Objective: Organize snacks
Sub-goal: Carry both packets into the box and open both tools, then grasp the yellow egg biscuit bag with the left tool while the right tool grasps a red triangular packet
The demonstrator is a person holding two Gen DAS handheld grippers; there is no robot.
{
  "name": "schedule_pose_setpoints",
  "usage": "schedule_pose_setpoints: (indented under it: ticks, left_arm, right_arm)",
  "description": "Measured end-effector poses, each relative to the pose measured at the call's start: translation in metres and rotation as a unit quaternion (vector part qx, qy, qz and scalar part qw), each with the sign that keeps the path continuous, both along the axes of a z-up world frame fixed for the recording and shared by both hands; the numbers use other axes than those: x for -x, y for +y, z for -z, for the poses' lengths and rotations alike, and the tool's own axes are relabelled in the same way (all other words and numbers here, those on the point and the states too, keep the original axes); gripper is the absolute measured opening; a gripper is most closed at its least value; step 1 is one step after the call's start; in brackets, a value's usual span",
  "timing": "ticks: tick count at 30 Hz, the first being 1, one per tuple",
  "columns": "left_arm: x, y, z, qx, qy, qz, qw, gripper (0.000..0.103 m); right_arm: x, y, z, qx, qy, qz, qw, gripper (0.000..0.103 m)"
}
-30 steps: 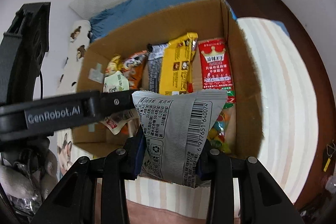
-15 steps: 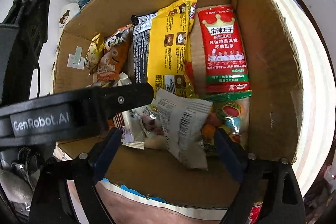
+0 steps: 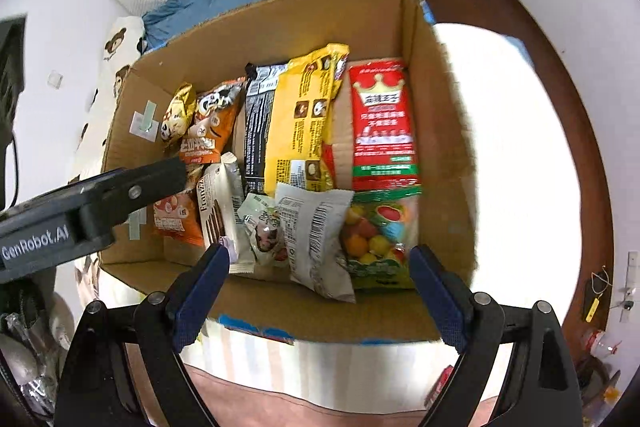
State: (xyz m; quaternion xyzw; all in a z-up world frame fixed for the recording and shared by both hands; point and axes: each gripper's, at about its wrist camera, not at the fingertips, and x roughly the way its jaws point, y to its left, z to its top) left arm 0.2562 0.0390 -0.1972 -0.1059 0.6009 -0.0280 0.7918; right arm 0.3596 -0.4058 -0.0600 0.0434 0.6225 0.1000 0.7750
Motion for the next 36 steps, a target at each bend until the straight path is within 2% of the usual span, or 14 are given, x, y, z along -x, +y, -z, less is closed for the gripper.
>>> schedule_pose_setpoints:
  ticks: [6, 14, 23, 25, 29, 36]
  left_arm:
    - [0.043, 0.008, -0.017, -0.027, -0.049, -0.017, 0.9983, 0.093]
    - [0.104, 0.013, -0.044, -0.068, -0.117, -0.044, 0.9897, 0.093]
    - [0.150, 0.008, -0.056, -0.095, -0.158, -0.054, 0.9813, 0.093]
    - [0.158, 0.006, -0.054, -0.098, -0.157, -0.054, 0.9812, 0.093]
    - [0.177, 0.006, -0.034, -0.098, -0.137, -0.061, 0.9839, 0.093]
    - [0.201, 0.018, 0.034, -0.094, -0.060, -0.086, 0.9901, 0.093]
  right_arm:
    - [0.027, -0.006, -0.026, 0.014, -0.059, 0.011, 0.998, 0.093]
    - [0.069, -0.004, -0.060, 0.015, -0.114, 0.008, 0.993, 0.093]
    - [0.115, -0.009, -0.083, 0.006, -0.158, 0.020, 0.987, 0.094]
    - [0.120, -0.014, -0.080, -0.004, -0.157, 0.028, 0.987, 0.100]
    - [0.135, -0.040, -0.059, -0.020, -0.138, 0.063, 0.988, 0.100]
    - [0.152, -0.105, 0.025, -0.009, -0.045, 0.151, 0.987, 0.101]
